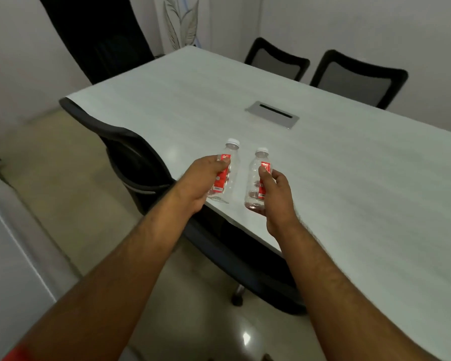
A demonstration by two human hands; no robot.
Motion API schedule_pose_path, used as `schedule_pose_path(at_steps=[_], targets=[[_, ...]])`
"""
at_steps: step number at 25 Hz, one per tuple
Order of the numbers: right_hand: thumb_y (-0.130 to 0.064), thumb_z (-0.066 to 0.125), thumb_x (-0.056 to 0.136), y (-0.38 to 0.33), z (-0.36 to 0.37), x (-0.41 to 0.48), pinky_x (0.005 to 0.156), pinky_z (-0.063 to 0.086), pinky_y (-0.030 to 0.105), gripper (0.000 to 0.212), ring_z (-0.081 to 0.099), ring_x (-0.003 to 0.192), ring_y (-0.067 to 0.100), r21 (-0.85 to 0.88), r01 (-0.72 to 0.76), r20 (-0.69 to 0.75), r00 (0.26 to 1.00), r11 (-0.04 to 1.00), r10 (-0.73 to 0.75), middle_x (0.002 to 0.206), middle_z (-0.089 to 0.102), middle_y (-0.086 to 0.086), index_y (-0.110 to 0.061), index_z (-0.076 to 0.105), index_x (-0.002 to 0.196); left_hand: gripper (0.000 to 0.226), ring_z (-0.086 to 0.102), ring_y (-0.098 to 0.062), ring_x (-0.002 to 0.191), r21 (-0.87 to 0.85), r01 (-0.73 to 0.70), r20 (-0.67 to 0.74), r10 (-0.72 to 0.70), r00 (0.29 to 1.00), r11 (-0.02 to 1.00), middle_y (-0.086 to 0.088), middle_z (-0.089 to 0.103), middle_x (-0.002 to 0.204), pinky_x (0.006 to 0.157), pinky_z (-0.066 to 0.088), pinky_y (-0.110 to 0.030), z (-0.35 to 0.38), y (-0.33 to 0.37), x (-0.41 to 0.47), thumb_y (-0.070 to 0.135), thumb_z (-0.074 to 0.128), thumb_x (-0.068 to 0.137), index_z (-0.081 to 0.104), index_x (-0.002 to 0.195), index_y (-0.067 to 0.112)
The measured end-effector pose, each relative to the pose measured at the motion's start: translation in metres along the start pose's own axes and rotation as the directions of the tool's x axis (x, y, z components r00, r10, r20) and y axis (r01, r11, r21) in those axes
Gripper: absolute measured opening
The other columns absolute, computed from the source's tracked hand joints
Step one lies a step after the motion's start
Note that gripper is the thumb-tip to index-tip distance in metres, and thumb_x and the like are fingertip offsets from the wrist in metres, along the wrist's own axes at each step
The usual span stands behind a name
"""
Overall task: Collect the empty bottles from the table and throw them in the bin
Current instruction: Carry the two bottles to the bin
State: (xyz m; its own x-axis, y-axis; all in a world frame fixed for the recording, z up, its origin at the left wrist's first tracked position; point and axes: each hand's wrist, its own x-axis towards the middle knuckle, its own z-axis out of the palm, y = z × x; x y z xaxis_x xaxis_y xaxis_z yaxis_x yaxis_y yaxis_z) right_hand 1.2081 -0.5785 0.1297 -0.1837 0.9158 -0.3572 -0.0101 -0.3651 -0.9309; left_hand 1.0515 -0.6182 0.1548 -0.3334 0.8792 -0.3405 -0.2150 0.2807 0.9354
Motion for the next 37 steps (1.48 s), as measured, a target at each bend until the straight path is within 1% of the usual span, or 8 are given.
schedule_pose_path(at_steps=[5, 12, 16, 20, 22, 25, 30, 37], targets=[[-0.047, 0.055, 0.096, -0.016, 0.112, 0.034, 0.079, 0.062, 0.040, 0.048, 0.070, 0.103, 0.022, -0.036, 0.067, 0.130, 0.990, 0.997, -0.061, 0.128, 0.063, 0.002, -0.026, 0.045, 0.138, 0.043, 0.072, -0.023, 0.094, -0.089, -0.043, -0.209, 0.023, 0.978, 0.995, -0.010, 0.073, 0.108, 0.083, 0.059, -0.044, -0.090, 0.031, 0.023, 0.013, 0.073, 0.083, 0.060, 0.123, 0.012], [-0.042, 0.056, 0.098, -0.030, 0.275, 0.074, 0.072, 0.060, 0.034, 0.041, 0.070, 0.090, 0.014, -0.017, 0.074, 0.416, 0.908, 0.997, -0.061, 0.105, 0.067, -0.002, -0.020, 0.051, 0.133, 0.024, 0.069, -0.016, 0.072, -0.154, -0.140, -0.421, 0.063, 0.905, 0.978, -0.004, 0.070, 0.086, 0.060, 0.057, -0.032, -0.230, 0.061, 0.050, 0.017, 0.066, 0.087, 0.065, 0.109, 0.010], [-0.043, 0.052, 0.100, -0.038, 0.396, 0.100, 0.070, 0.059, 0.028, 0.044, 0.067, 0.091, 0.011, -0.098, 0.149, 0.540, 0.838, 0.984, -0.073, 0.107, 0.065, -0.003, -0.020, 0.049, 0.138, 0.027, 0.061, -0.025, 0.078, -0.244, -0.186, -0.536, 0.028, 0.844, 0.952, -0.009, 0.062, 0.085, 0.082, 0.054, -0.045, -0.344, 0.081, 0.084, 0.020, 0.060, 0.079, 0.064, 0.103, 0.010], [-0.041, 0.055, 0.099, -0.040, 0.533, 0.142, 0.054, 0.053, 0.019, 0.042, 0.065, 0.084, 0.009, -0.129, 0.185, 0.575, 0.815, 0.974, -0.078, 0.100, 0.061, -0.008, -0.023, 0.048, 0.136, 0.033, 0.060, -0.022, 0.072, -0.257, -0.210, -0.551, 0.036, 0.834, 0.943, -0.008, 0.061, 0.086, 0.074, 0.053, -0.037, -0.472, 0.103, 0.140, 0.022, 0.060, 0.077, 0.066, 0.106, 0.008], [-0.041, 0.055, 0.099, -0.040, 0.609, 0.164, 0.059, 0.058, 0.025, 0.040, 0.068, 0.087, 0.011, -0.168, 0.188, 0.563, 0.824, 0.968, -0.062, 0.102, 0.064, -0.006, -0.023, 0.048, 0.134, 0.046, 0.060, -0.020, 0.070, -0.271, -0.171, -0.527, 0.003, 0.850, 0.947, -0.008, 0.062, 0.087, 0.071, 0.052, -0.035, -0.540, 0.116, 0.170, 0.024, 0.066, 0.073, 0.065, 0.114, 0.005], [-0.040, 0.055, 0.099, -0.045, 0.710, 0.190, 0.067, 0.060, 0.034, 0.040, 0.069, 0.094, 0.018, -0.189, 0.159, 0.550, 0.834, 0.969, -0.029, 0.112, 0.067, 0.001, -0.024, 0.049, 0.134, 0.025, 0.063, -0.018, 0.070, -0.301, -0.185, -0.508, 0.007, 0.862, 0.936, -0.002, 0.066, 0.081, 0.070, 0.053, -0.034, -0.630, 0.141, 0.211, 0.021, 0.069, 0.082, 0.063, 0.104, 0.013], [-0.038, 0.057, 0.097, -0.045, 0.836, 0.229, 0.056, 0.054, 0.025, 0.040, 0.065, 0.083, 0.011, -0.216, 0.140, 0.560, 0.828, 0.966, 0.006, 0.096, 0.061, -0.012, -0.025, 0.046, 0.134, 0.036, 0.069, -0.019, 0.081, -0.275, -0.196, -0.573, 0.004, 0.820, 0.941, -0.004, 0.072, 0.094, 0.078, 0.057, -0.037, -0.743, 0.179, 0.263, 0.022, 0.073, 0.083, 0.064, 0.115, 0.008], [-0.035, 0.068, 0.091, -0.028, 1.020, 0.317, 0.057, 0.056, 0.026, 0.044, 0.072, 0.082, 0.016, -0.207, 0.085, 0.579, 0.813, 0.975, 0.052, 0.102, 0.071, 0.003, -0.015, 0.056, 0.128, 0.026, 0.070, -0.022, 0.092, -0.241, -0.227, -0.648, 0.018, 0.761, 0.944, -0.007, 0.073, 0.104, 0.080, 0.058, -0.038, -0.903, 0.209, 0.369, 0.022, 0.071, 0.085, 0.067, 0.109, 0.013]])
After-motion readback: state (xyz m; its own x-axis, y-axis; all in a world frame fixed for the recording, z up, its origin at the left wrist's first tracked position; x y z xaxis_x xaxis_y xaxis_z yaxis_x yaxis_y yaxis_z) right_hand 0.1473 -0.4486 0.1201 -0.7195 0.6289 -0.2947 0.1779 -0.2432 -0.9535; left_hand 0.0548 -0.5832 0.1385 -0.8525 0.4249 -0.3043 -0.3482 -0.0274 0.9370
